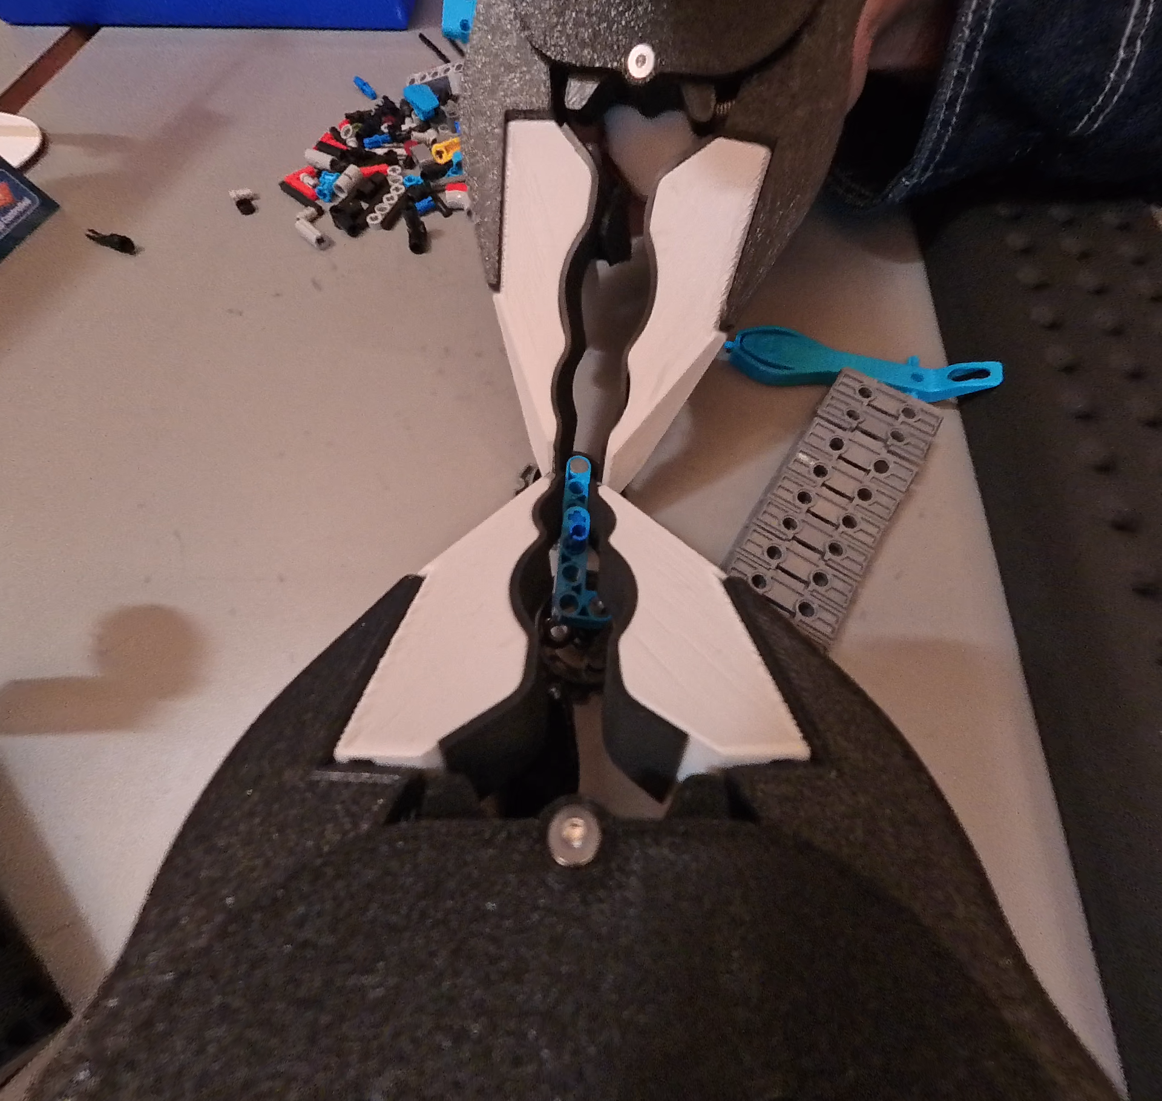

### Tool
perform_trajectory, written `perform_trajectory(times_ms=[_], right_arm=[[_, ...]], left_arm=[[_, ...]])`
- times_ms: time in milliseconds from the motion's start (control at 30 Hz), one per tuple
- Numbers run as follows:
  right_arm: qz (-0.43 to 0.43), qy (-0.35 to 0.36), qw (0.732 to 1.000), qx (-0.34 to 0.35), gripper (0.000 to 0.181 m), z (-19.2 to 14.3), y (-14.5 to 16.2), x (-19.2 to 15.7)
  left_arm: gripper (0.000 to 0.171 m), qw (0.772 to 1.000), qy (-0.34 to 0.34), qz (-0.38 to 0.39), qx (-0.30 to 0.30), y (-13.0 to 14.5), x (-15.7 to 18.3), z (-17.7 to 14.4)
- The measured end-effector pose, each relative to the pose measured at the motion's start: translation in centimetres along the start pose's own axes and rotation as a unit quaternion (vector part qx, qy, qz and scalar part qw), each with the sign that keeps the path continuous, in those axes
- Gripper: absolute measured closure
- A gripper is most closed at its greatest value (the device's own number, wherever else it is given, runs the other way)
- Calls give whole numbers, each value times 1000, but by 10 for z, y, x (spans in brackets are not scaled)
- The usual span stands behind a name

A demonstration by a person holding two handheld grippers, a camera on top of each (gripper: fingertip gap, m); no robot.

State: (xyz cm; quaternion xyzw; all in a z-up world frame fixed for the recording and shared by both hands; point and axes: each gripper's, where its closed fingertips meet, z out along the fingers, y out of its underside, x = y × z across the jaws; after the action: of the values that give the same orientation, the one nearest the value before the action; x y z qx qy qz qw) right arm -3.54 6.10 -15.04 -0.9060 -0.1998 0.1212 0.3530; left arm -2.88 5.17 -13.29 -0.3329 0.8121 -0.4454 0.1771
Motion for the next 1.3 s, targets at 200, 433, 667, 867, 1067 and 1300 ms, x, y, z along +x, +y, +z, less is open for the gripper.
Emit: perform_trajectory(times_ms=[200,433,667,867,1067,1300], right_arm=[[0,2,1000,0,170,-1,-2,0],[12,0,1000,-7,170,1,1,-1],[-4,29,999,17,169,-1,-5,2],[-26,105,986,125,145,-35,-38,16],[-18,158,977,139,155,-46,-35,35],[-26,180,977,108,159,-42,-26,37]], left_arm=[[171,1000,2,-6,9,-2,0,-2],[171,1000,-1,-2,0,-1,1,0],[168,1000,-18,11,-20,4,-2,-2],[166,987,-151,-50,-15,19,-47,-57],[166,915,-303,-267,-17,105,-83,-203],[165,876,-366,-302,-87,155,-83,-225]])
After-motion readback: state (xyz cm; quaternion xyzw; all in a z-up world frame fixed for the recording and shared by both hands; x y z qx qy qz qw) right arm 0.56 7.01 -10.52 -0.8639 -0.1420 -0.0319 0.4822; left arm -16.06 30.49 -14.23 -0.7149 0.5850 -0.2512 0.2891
